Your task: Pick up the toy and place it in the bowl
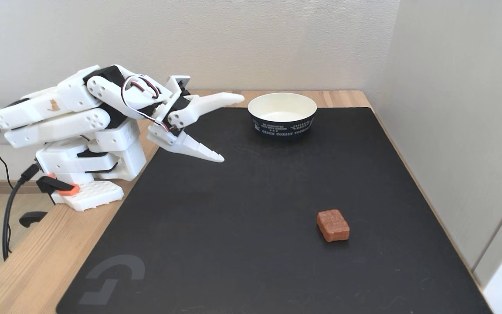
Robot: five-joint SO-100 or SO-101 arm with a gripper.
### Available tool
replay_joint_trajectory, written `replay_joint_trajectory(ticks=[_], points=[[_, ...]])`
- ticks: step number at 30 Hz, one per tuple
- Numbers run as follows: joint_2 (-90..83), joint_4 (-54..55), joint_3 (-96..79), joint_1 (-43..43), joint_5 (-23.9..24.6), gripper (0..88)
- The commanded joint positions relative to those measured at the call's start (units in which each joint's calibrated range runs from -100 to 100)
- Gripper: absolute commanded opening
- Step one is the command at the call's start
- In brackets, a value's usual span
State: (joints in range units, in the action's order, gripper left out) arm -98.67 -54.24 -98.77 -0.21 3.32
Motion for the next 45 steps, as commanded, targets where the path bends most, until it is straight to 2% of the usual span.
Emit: replay_joint_trajectory(ticks=[1,6,11,19,28,35,45], points=[[-0.67,0.47,-0.51,0.25,-0.40,57.5],[-0.58,-0.29,0.03,-0.34,-0.03,57.5],[2.50,-4.10,9.32,0.17,0.07,57.5],[38.43,-11.55,45.37,-0.59,-1.34,57.5],[77.37,-11.72,77.55,-12.88,-11.93,57.5],[102.46,-11.72,97.92,-15.56,-17.88,57.5],[125.80,-11.72,120.09,-18.24,-18.87,57.5]])
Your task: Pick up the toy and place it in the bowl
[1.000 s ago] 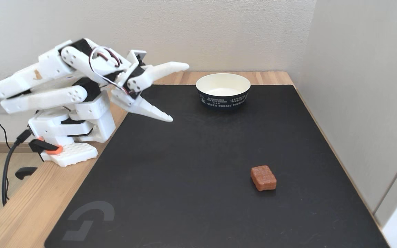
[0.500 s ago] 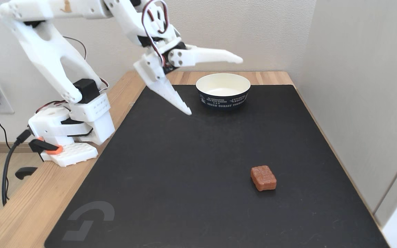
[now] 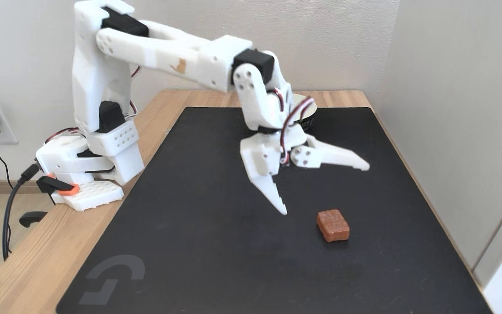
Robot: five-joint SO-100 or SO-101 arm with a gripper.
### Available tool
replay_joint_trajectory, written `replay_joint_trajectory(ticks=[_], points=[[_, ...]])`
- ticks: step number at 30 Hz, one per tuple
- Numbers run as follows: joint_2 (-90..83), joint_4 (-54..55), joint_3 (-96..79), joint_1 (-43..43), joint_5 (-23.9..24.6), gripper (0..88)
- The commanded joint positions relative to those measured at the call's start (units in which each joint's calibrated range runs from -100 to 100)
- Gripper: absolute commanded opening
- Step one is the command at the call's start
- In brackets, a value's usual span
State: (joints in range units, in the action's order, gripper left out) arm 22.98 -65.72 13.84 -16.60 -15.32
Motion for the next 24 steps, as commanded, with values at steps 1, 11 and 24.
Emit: replay_joint_trajectory(ticks=[1,11,24], points=[[5.66,-0.24,8.83,-2.17,-0.24,57.5],[20.33,0.27,21.99,-1.84,-0.24,57.5],[23.66,-3.37,26.13,0.08,0.23,57.4]])
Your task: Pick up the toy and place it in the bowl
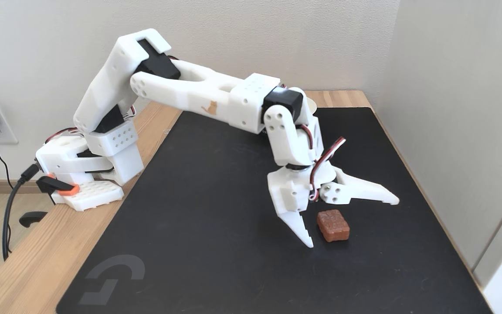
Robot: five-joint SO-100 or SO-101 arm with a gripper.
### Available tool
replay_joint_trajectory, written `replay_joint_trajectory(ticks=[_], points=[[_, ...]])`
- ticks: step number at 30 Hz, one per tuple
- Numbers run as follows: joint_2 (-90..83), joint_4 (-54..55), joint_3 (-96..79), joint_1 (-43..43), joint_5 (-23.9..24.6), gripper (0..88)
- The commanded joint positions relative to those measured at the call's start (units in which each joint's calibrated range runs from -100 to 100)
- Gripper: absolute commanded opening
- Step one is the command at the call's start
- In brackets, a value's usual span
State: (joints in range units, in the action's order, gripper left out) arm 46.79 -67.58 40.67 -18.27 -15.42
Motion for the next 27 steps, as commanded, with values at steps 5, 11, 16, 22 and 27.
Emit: replay_joint_trajectory(ticks=[5,11,16,22,27], points=[[-0.15,-4.65,-0.52,2.92,0.33,57.4],[-0.07,-5.75,-0.88,3.09,0.39,57.4],[0.02,-4.65,-0.52,3.00,0.44,39.1],[0.10,0.01,-1.33,2.84,0.44,8.5],[0.10,1.37,-1.33,3.00,0.44,4.5]])
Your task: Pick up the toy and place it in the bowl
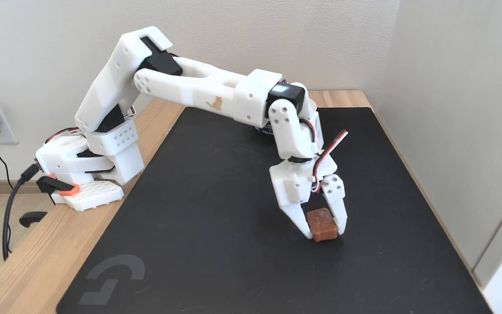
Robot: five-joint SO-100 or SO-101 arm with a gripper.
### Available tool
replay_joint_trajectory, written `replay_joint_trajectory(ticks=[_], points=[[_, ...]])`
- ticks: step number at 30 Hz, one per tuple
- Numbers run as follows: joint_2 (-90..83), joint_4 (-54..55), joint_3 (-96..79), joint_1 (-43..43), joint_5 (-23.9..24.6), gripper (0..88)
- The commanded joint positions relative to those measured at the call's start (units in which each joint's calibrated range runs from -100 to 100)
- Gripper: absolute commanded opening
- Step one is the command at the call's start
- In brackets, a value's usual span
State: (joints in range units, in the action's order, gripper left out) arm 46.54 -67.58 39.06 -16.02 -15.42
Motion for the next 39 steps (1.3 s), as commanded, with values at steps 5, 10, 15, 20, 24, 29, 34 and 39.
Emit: replay_joint_trajectory(ticks=[5,10,15,20,24,29,34,39], points=[[0.27,2.30,0.28,0.84,0.49,4.3],[-2.82,6.19,4.60,2.51,5.40,4.0],[-8.90,6.53,7.40,7.70,7.90,4.0],[-15.91,6.19,7.49,14.81,12.39,1.9],[-25.91,3.99,5.23,23.09,14.64,1.9],[-38.00,7.89,-11.08,31.04,16.83,1.9],[-47.67,16.52,-33.07,38.56,18.29,2.0],[-55.17,27.53,-55.60,45.09,21.21,2.0]])
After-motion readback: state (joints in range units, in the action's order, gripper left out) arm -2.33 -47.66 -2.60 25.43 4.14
